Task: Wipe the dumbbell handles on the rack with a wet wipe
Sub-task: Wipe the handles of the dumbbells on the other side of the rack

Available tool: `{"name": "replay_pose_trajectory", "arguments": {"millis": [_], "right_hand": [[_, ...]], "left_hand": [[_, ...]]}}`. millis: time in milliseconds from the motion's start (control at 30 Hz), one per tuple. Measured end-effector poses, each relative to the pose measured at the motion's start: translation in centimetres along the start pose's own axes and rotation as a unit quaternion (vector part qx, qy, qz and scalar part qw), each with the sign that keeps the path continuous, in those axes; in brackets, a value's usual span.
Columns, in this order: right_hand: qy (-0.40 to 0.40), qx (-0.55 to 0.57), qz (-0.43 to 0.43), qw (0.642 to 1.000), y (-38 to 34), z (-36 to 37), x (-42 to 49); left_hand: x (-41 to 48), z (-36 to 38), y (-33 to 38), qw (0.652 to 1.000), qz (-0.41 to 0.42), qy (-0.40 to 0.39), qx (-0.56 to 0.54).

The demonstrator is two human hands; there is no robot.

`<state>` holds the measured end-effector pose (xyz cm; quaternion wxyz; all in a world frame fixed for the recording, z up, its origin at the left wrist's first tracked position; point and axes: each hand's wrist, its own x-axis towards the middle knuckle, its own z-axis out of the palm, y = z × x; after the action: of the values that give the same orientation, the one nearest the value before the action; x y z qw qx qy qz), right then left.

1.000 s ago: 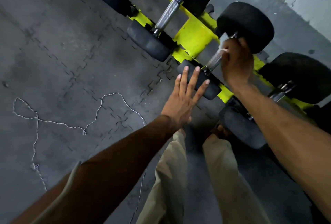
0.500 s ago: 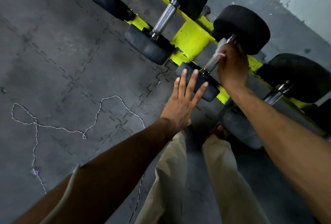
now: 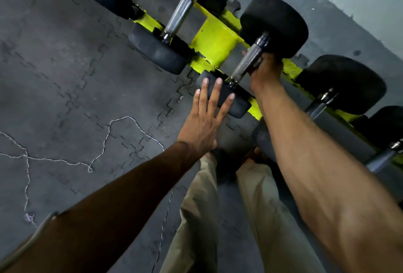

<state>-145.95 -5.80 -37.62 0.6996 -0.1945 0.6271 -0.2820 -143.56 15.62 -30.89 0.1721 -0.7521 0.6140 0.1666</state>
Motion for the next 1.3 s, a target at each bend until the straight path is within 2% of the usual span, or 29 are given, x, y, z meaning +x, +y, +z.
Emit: {"name": "replay_pose_trajectory", "arguments": {"millis": [67,133,167,233,300,467,533,600,667,700,733,767,833,933,967,1000,1067,1133,1167,1200,1233,1267,1300], "right_hand": [[-0.038,0.063,0.081,0.994,-0.9,0.5,1.1],[-0.068,-0.001,0.119,0.991,-0.6,-0.1,1.4],[-0.085,-0.082,0.111,0.987,0.0,-0.8,0.8],[-0.135,-0.246,0.091,0.956,1.4,-2.6,-0.9],[-0.183,-0.32,0.076,0.926,1.8,-3.5,-2.4],[-0.182,-0.396,0.036,0.899,1.4,-4.3,-3.0],[-0.178,-0.388,0.012,0.904,0.8,-5.4,-4.0],[-0.216,-0.351,0.002,0.911,-0.5,-7.0,-5.1],[-0.241,-0.363,-0.026,0.9,-2.8,-9.1,-5.7],[-0.244,-0.396,-0.064,0.883,-4.1,-10.3,-5.7],[-0.24,-0.449,-0.128,0.851,-5.3,-11.6,-5.4],[-0.232,-0.529,-0.207,0.789,-6.6,-12.9,-5.0],[-0.247,-0.678,-0.31,0.619,-8.6,-15.9,-4.2],[-0.384,-0.795,-0.304,0.357,-9.0,-19.8,-5.5],[-0.406,-0.808,-0.3,0.304,-8.9,-20.5,-5.9],[-0.406,-0.813,-0.311,0.277,-9.1,-20.8,-6.0],[-0.341,-0.825,-0.359,0.273,-10.2,-20.6,-5.1],[-0.25,-0.82,-0.41,0.312,-11.2,-20.6,-4.0],[-0.23,-0.81,-0.419,0.339,-10.8,-20.9,-4.2],[-0.237,-0.805,-0.412,0.355,-9.8,-21.3,-5.0],[-0.272,-0.81,-0.383,0.352,-8.7,-21.4,-6.2],[-0.312,-0.814,-0.352,0.341,-7.9,-21.4,-7.3],[-0.343,-0.816,-0.343,0.316,-7.7,-21.3,-7.9]], "left_hand": [[0.0,0.1,0.0,1.0,-0.002,0.008,0.003],[0.0,0.3,-0.1,1.0,-0.001,0.004,0.003],[-0.1,0.3,-0.1,1.0,0.001,-0.002,0.003],[-0.2,0.3,-0.1,1.0,0.003,-0.007,0.001],[-0.2,0.2,-0.1,1.0,-0.001,-0.01,0.004],[0.0,-0.4,0.0,1.0,-0.011,-0.022,0.02],[-0.1,-0.9,0.1,0.999,-0.022,-0.029,0.026],[-0.2,-1.6,0.5,0.999,-0.035,-0.03,0.014],[-0.5,-2.4,1.5,0.999,-0.048,-0.018,-0.015],[-0.7,-2.7,2.2,0.999,-0.047,-0.01,-0.023],[-0.9,-2.9,3.2,0.999,-0.033,-0.003,-0.027],[-1.2,-2.9,4.4,0.999,-0.01,0.001,-0.031],[-1.8,-2.7,7.2,0.998,0.033,0.006,-0.062],[-2.5,-2.3,12.1,0.988,0.087,0.006,-0.13],[-2.7,-2.2,13.6,0.985,0.102,0.002,-0.141],[-2.8,-2.3,14.7,0.983,0.11,-0.004,-0.145],[-2.8,-2.2,16.1,0.984,0.106,-0.013,-0.144],[-2.6,-2.1,16.5,0.985,0.1,-0.014,-0.137],[-2.6,-2.0,16.5,0.986,0.101,-0.021,-0.134],[-2.8,-2.0,16.4,0.986,0.103,-0.029,-0.127],[-2.8,-2.1,16.2,0.987,0.108,-0.037,-0.114],[-2.7,-2.3,16.0,0.987,0.117,-0.046,-0.099],[-2.6,-2.5,15.7,0.987,0.126,-0.055,-0.087]]}}
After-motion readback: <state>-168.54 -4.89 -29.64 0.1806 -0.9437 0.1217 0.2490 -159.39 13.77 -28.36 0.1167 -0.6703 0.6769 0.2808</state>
